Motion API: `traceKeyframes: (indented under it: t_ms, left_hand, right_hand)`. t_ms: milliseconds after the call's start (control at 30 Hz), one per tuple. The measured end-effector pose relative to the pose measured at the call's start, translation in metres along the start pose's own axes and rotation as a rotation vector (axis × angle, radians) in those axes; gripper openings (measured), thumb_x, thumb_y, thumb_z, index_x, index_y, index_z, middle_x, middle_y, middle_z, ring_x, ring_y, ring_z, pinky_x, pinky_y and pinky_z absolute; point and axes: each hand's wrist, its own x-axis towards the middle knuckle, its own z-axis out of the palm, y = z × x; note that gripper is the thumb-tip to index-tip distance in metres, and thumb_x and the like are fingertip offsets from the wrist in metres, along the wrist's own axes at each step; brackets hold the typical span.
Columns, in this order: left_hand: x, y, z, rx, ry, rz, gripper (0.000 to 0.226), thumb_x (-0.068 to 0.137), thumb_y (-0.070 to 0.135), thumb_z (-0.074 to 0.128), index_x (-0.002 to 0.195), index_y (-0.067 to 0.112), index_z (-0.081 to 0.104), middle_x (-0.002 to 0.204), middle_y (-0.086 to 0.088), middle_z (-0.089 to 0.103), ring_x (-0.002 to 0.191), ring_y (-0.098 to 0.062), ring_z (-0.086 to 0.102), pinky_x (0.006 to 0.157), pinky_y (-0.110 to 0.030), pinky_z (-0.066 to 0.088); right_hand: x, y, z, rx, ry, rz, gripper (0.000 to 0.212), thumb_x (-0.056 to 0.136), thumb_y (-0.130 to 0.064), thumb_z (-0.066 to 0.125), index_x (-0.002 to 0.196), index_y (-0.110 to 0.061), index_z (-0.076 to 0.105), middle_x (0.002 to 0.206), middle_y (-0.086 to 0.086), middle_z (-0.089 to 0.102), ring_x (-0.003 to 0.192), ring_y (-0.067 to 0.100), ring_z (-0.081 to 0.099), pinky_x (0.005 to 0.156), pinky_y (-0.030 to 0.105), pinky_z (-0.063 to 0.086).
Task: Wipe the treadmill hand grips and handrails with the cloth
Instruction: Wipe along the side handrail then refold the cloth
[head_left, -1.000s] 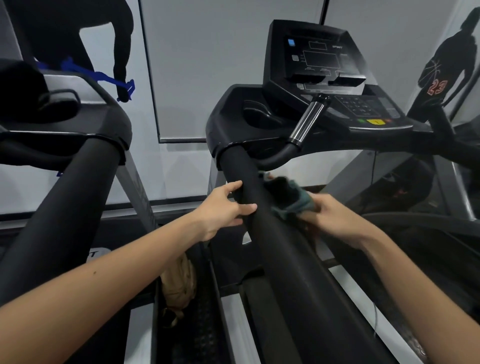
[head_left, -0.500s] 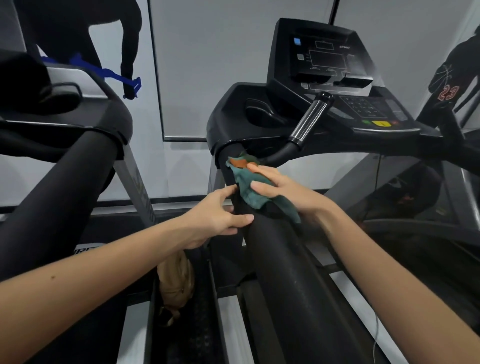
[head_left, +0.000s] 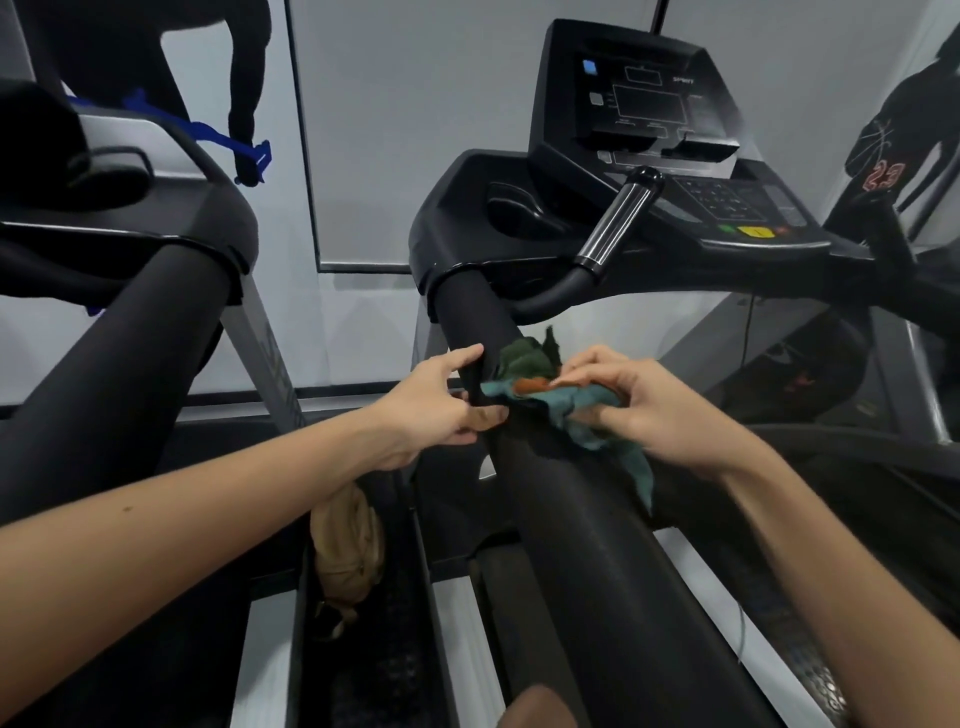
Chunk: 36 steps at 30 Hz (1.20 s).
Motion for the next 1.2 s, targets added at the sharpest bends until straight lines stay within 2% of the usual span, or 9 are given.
traceKeyframes:
  t_ms: [100,233,367,500,600,700,933,1067,1200]
  left_hand:
    - [0.001,-0.001,-0.002,0.006,-0.010,-0.005,0.066,0.082,0.003,0.067,0.137,0.028,0.040,0.102,-0.002,0.063,0.098,-0.009,0.058,0.082,-0.027,0.055]
    - [0.001,-0.001,-0.002,0.052,-0.024,-0.005,0.072,0.082,0.008,0.068,0.141,0.029,0.033,0.120,-0.006,0.059,0.115,-0.011,0.051,0.083,-0.027,0.055]
    - [0.001,0.000,-0.004,0.082,-0.017,0.025,0.059,0.082,0.005,0.067,0.133,0.026,0.044,0.093,0.001,0.064,0.092,-0.010,0.060,0.086,-0.030,0.053]
    - [-0.001,0.001,-0.002,0.123,-0.028,0.017,0.076,0.082,-0.001,0.064,0.145,0.025,0.029,0.090,-0.002,0.065,0.081,-0.014,0.057,0.084,-0.036,0.051]
    - [-0.007,0.010,-0.001,0.210,-0.024,0.002,0.073,0.084,0.003,0.064,0.145,0.021,0.028,0.107,-0.002,0.062,0.078,-0.009,0.057,0.075,-0.024,0.051]
    - [-0.011,0.024,-0.002,0.308,-0.063,-0.027,0.061,0.081,0.012,0.070,0.134,0.021,0.041,0.127,0.003,0.051,0.098,-0.014,0.059,0.082,-0.028,0.052]
    - [-0.017,0.001,0.003,0.214,-0.058,-0.031,0.095,0.071,0.019,0.079,0.147,0.023,0.022,0.141,-0.001,0.044,0.118,-0.016,0.051,0.104,-0.035,0.042]
    - [-0.019,0.000,0.006,0.153,-0.029,-0.014,0.090,0.073,0.014,0.077,0.146,0.023,0.025,0.142,0.002,0.042,0.106,-0.009,0.052,0.093,-0.026,0.045]
    - [-0.021,0.002,0.009,0.113,-0.019,-0.008,0.088,0.074,0.011,0.076,0.146,0.024,0.026,0.141,0.006,0.038,0.093,-0.001,0.055,0.087,-0.023,0.046]
  right_hand:
    - [0.028,0.006,0.008,0.014,0.028,0.045,0.025,0.086,-0.016,0.063,0.104,-0.033,0.059,0.116,-0.002,0.051,0.102,0.000,0.052,0.092,0.010,0.039]
    - [0.050,0.010,0.018,0.028,0.045,0.121,0.042,0.089,-0.027,0.059,0.129,-0.025,0.048,0.130,-0.005,0.043,0.121,0.006,0.043,0.110,0.030,0.033]
    - [0.017,0.007,0.018,-0.004,0.066,0.030,0.029,0.090,-0.017,0.056,0.119,-0.022,0.055,0.124,-0.006,0.047,0.115,-0.001,0.047,0.107,0.020,0.033]
    - [-0.031,-0.007,0.011,-0.064,0.024,-0.033,0.030,0.087,-0.001,0.054,0.102,-0.026,0.063,0.114,-0.009,0.052,0.110,-0.005,0.049,0.095,0.005,0.033]
    - [-0.036,-0.009,0.008,-0.099,0.016,-0.059,0.039,0.083,0.009,0.051,0.099,-0.024,0.064,0.109,-0.009,0.053,0.105,-0.003,0.051,0.092,0.004,0.034]
    - [-0.009,0.002,0.008,-0.111,0.028,-0.049,0.029,0.088,-0.003,0.057,0.111,-0.021,0.060,0.113,-0.005,0.053,0.104,-0.001,0.052,0.091,0.005,0.036]
    - [0.032,0.028,0.030,0.643,0.161,0.229,0.019,0.094,-0.024,0.050,0.108,-0.019,0.062,0.095,-0.002,0.072,0.086,0.013,0.068,0.074,0.025,0.054]
    - [0.006,0.034,0.042,0.677,0.338,0.278,0.014,0.092,-0.017,0.055,0.099,-0.015,0.067,0.086,0.000,0.073,0.077,0.014,0.068,0.066,0.025,0.056]
    - [-0.035,0.030,0.036,0.687,0.317,0.183,0.012,0.082,-0.009,0.060,0.092,-0.011,0.067,0.082,0.000,0.072,0.074,0.011,0.067,0.066,0.023,0.054]
